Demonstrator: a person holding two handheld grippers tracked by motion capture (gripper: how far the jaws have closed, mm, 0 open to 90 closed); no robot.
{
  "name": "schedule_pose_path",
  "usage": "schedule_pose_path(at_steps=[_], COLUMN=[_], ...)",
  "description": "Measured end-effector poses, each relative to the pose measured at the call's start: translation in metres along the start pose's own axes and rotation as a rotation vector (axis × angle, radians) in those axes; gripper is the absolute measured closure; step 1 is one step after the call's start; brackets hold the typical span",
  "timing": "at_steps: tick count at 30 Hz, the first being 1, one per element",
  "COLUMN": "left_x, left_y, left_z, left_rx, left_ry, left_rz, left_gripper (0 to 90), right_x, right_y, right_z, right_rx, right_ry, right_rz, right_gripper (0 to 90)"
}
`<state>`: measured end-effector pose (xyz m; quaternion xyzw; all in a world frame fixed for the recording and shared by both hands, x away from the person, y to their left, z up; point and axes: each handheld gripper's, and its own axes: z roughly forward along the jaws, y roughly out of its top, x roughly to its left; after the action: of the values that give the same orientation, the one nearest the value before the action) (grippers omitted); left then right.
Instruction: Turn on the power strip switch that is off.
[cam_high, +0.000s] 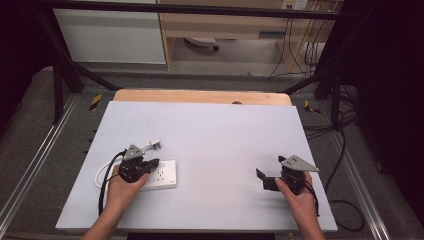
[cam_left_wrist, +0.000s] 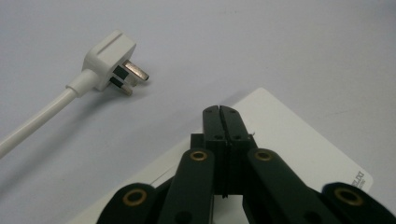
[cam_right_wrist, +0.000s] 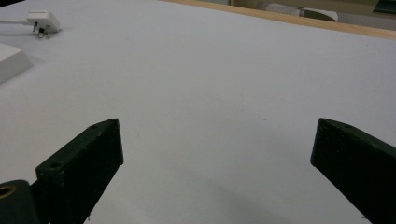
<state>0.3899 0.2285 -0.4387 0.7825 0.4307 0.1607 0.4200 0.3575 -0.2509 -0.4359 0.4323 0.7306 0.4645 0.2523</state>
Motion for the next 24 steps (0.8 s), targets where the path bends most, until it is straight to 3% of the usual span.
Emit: schedule_pose_path(at_steps=[24], left_x=[-0.002], left_y=[-0.0005], left_z=[0.0007], left_rx=[-0.009], left_ry=[-0.013], left_rz=[0.004], left_gripper=[90.0], right_x=[-0.0004], right_y=[-0.0001], right_z=[-0.0003], right_rx=[-0.001], right_ry=[-0.001], right_rz=[0.001], right_gripper=[2.8])
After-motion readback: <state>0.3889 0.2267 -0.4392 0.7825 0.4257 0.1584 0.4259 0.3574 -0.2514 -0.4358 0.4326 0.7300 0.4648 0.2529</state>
